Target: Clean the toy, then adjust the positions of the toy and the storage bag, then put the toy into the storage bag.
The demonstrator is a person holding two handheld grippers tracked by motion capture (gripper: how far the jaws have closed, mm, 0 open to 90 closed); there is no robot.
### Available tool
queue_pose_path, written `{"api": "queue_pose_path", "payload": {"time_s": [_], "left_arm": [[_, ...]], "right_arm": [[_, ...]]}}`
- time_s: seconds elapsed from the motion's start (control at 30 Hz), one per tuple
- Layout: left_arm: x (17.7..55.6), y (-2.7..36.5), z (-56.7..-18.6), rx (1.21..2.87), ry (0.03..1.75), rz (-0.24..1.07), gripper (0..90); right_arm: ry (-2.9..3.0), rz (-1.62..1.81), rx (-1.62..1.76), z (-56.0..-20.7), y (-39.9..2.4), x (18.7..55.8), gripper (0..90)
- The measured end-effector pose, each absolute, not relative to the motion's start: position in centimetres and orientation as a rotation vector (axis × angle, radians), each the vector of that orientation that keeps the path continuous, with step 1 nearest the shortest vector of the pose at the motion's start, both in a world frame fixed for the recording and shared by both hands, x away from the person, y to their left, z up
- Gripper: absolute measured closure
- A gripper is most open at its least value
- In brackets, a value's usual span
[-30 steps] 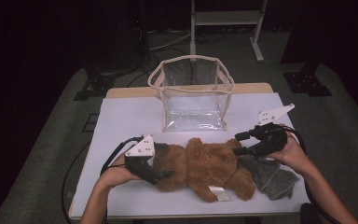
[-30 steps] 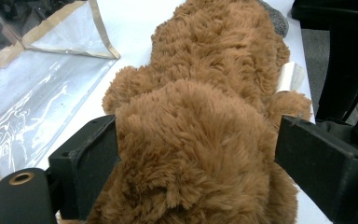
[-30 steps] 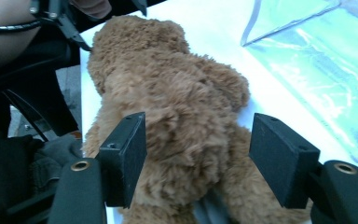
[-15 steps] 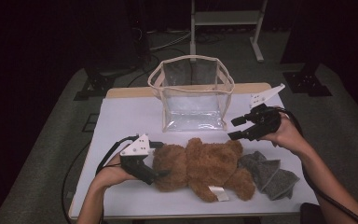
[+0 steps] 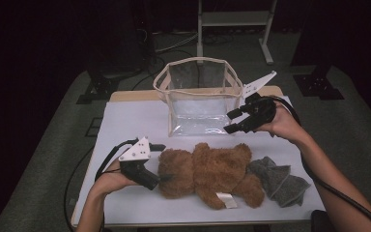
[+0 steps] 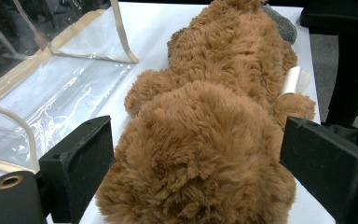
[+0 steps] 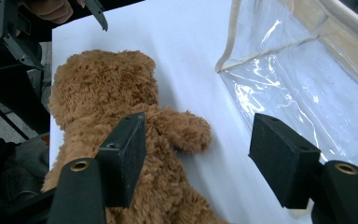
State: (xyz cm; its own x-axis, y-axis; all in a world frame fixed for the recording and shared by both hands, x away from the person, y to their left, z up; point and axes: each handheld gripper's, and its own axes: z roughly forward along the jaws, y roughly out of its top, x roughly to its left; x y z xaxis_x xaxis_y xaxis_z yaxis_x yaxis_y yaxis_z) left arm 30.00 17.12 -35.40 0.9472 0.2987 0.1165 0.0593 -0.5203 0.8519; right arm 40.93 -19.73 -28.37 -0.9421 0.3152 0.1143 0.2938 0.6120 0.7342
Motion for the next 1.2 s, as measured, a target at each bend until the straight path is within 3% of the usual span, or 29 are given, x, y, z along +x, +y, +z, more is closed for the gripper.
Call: {"api": "queue_pose_path", "payload": {"time_s": [1.2], "left_arm": [[29.8, 18.4, -35.2, 2.119, 0.290, 0.311, 7.9]], "right_arm": [[2.851, 1.133, 0.320, -24.0, -13.7, 45.5, 36.6]]}}
